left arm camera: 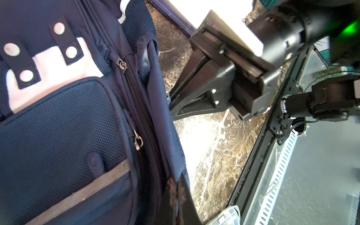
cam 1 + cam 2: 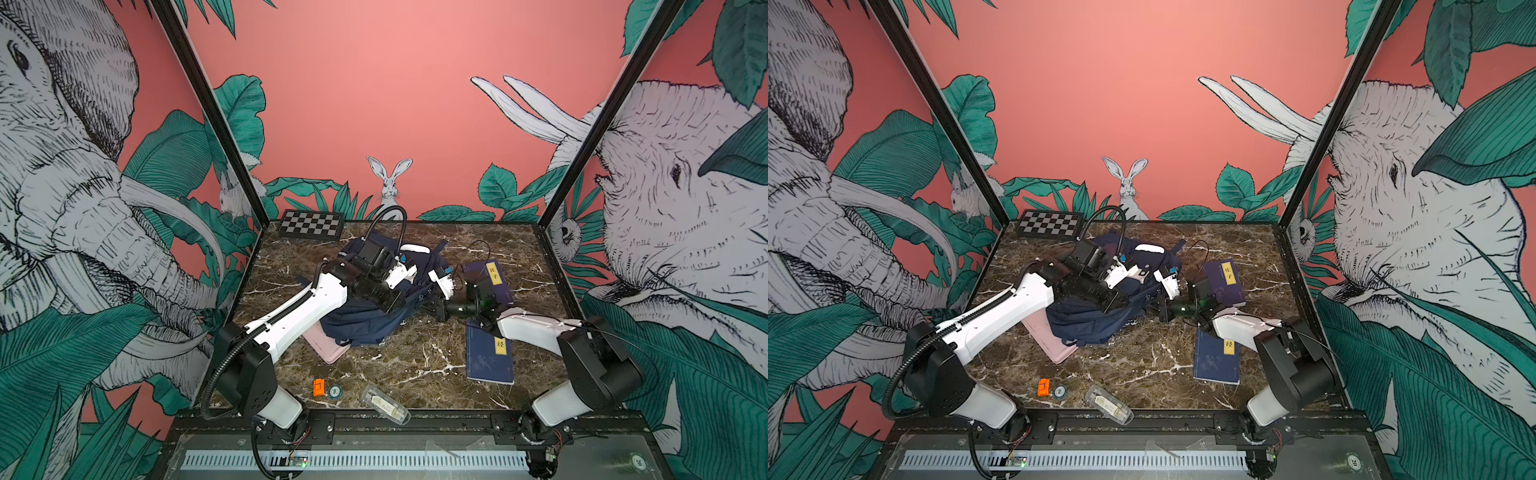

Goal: Pack books, pencil case, and school supplies into a backpack
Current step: Unzip the student bag at the top-center of the table.

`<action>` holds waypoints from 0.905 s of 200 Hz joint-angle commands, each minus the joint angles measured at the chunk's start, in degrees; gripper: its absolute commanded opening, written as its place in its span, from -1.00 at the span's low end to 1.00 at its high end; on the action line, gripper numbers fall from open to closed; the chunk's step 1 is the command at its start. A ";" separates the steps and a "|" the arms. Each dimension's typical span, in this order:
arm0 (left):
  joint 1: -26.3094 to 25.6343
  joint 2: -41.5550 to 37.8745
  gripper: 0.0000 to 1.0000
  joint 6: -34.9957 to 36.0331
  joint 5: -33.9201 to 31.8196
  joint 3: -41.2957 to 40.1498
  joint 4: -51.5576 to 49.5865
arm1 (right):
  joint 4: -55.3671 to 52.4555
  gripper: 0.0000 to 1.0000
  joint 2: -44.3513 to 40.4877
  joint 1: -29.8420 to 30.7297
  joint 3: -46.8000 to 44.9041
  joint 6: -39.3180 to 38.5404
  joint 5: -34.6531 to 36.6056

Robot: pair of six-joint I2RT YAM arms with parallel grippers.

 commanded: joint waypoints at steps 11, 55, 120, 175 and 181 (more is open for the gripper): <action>0.23 1.89 -1.00 -2.68 0.15 3.24 5.76 | -14.61 -0.99 -5.96 0.16 3.33 -1.91 7.16; -0.56 10.38 -1.00 -7.87 0.58 6.39 11.78 | -32.13 -1.00 -7.09 0.18 9.07 -6.31 16.26; -3.59 19.10 -1.00 -10.94 0.72 11.15 17.23 | -39.94 -0.99 -5.46 1.43 12.24 -5.73 20.47; -2.15 17.10 -0.21 -9.98 -1.80 12.25 16.08 | -41.25 -1.00 -2.72 -1.58 11.25 -5.46 25.10; -2.10 16.78 -0.16 -9.91 -2.16 12.65 15.52 | -41.29 -1.00 -2.53 -1.96 11.37 -5.50 25.09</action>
